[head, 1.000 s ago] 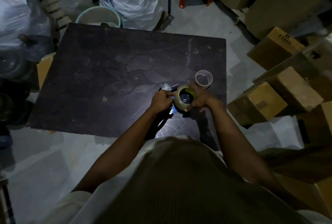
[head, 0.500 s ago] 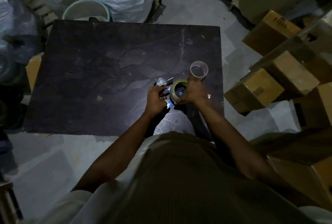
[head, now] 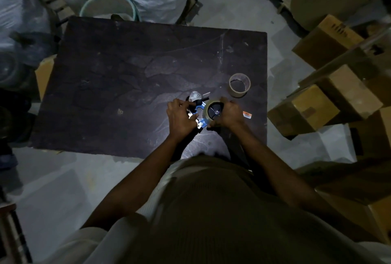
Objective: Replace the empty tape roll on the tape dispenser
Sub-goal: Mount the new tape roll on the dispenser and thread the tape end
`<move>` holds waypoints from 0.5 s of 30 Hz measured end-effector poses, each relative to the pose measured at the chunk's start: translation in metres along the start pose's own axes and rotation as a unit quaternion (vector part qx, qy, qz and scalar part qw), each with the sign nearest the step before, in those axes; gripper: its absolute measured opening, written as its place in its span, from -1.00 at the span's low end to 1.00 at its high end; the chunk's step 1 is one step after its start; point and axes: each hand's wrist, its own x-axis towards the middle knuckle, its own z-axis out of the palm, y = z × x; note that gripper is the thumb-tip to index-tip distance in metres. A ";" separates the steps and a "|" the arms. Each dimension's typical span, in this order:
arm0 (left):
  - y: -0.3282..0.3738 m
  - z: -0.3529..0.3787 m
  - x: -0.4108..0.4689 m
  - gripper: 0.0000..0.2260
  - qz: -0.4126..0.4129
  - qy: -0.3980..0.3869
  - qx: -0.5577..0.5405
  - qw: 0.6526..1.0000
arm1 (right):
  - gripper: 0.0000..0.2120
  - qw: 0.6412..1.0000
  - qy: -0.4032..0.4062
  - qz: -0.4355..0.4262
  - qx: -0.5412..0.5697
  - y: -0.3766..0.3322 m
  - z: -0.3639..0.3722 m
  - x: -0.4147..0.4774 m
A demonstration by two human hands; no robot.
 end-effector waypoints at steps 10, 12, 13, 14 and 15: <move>0.048 -0.001 0.002 -0.39 0.041 -0.132 0.181 0.974 | 0.24 0.986 -0.059 -0.026 0.153 0.042 0.001 0.018; 0.051 -0.002 0.004 -0.43 0.064 -0.140 0.192 0.969 | 0.16 0.986 -0.064 -0.044 0.148 0.049 0.000 0.018; 0.051 -0.001 0.004 -0.45 0.082 -0.142 0.203 0.965 | 0.14 0.987 -0.067 -0.053 0.139 0.052 -0.002 0.018; 0.049 0.001 0.005 -0.42 0.095 -0.144 0.215 0.961 | 0.11 0.987 -0.068 -0.053 0.137 0.056 -0.002 0.019; 0.046 0.005 0.005 -0.37 0.100 -0.151 0.220 0.959 | 0.04 0.987 -0.067 -0.040 0.142 0.059 -0.001 0.020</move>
